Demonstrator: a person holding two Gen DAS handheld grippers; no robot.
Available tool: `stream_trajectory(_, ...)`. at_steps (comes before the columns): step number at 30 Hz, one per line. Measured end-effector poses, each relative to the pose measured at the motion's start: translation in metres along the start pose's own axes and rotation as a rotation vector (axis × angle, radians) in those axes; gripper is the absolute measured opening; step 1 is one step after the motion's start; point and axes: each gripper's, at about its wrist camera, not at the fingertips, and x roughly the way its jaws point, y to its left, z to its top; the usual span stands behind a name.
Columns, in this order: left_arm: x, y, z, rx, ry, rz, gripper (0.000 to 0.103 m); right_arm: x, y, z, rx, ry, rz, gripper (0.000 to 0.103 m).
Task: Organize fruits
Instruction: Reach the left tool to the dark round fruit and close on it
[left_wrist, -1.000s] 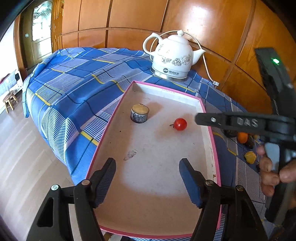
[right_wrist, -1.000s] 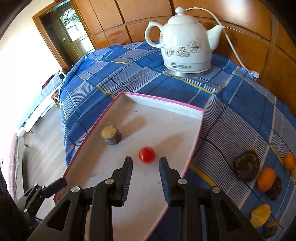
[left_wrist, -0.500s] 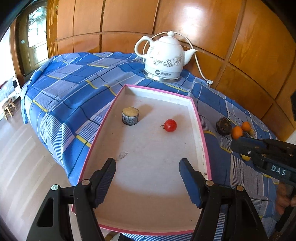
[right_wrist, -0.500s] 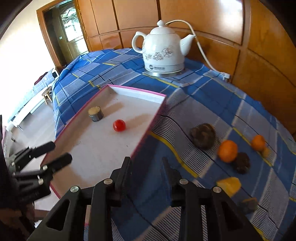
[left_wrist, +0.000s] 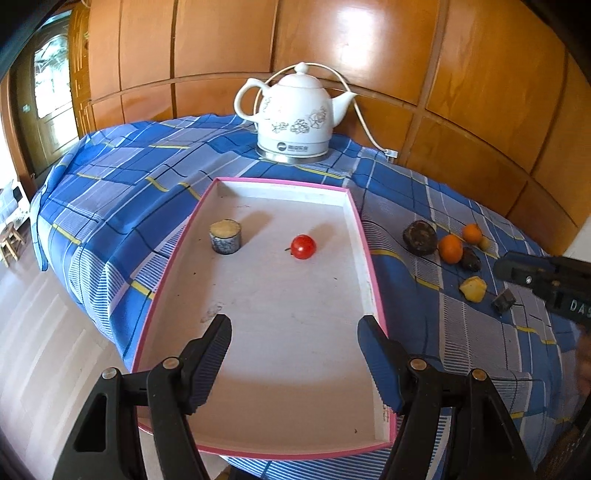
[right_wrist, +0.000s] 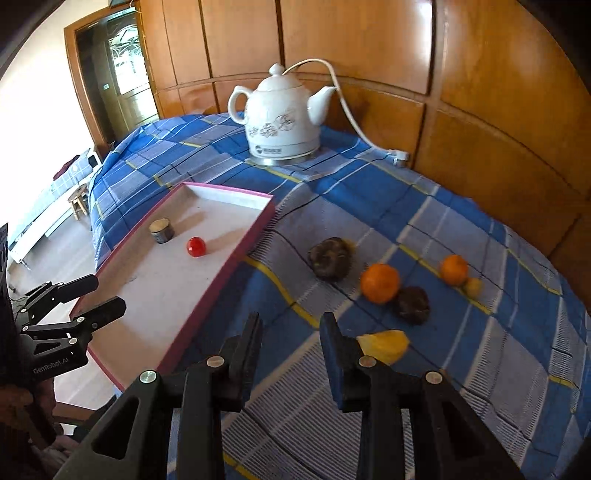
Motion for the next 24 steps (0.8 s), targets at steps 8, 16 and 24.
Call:
stream_trajectory(8,0.001,-0.015,-0.002,0.039,0.008,-0.016,0.071,-0.013,-0.033,-0.005,0.039,-0.010,-0.050,0.033)
stream_trajectory(16,0.004,-0.033,0.004,0.086,0.017,-0.048,0.071,-0.023,-0.089,-0.014,0.116,-0.007,-0.124,0.033)
stream_trajectory(24,0.017,-0.062,0.021,0.138,0.045,-0.110,0.065,-0.022,-0.153,-0.033,0.210,0.029,-0.205,0.033)
